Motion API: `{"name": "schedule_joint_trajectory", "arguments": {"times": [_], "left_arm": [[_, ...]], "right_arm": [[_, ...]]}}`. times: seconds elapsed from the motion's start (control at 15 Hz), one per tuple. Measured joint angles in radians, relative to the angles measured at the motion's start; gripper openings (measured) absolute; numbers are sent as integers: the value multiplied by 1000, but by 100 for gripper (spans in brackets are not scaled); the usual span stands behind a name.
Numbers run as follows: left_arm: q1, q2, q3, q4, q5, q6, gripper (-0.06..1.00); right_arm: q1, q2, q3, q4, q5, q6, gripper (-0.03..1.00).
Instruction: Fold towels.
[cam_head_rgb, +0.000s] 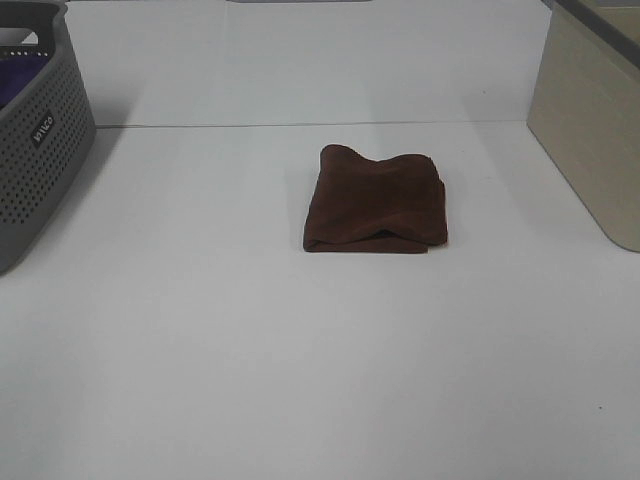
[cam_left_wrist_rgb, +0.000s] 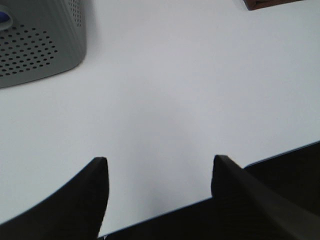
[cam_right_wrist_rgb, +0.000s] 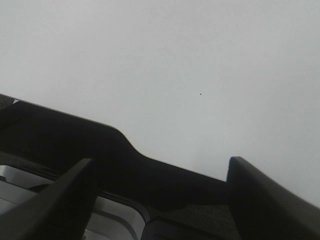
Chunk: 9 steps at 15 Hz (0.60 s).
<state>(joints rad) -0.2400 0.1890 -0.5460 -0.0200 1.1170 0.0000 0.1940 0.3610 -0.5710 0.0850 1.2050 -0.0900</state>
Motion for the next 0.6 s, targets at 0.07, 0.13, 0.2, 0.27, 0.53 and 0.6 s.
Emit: {"name": "schedule_joint_trajectory", "arguments": {"times": [0.07, 0.13, 0.2, 0.27, 0.53, 0.6], "left_arm": [[0, -24, 25, 0, -26, 6, 56], [0, -33, 42, -3, -57, 9, 56], [0, -33, 46, -3, -67, 10, 56], [0, -33, 46, -4, -68, 11, 56], [0, -33, 46, -26, -68, 75, 56], [0, -33, 46, -36, -68, 90, 56]], "right_arm": [[0, -46, 15, -1, -6, -1, 71], [0, -99, 23, -2, -46, -25, 71], [0, -121, 36, -2, -84, -51, 71], [0, -134, 52, -1, -115, -70, 71], [0, -139, 59, 1, -137, -72, 71], [0, -139, 59, 1, -137, -72, 71]]}}
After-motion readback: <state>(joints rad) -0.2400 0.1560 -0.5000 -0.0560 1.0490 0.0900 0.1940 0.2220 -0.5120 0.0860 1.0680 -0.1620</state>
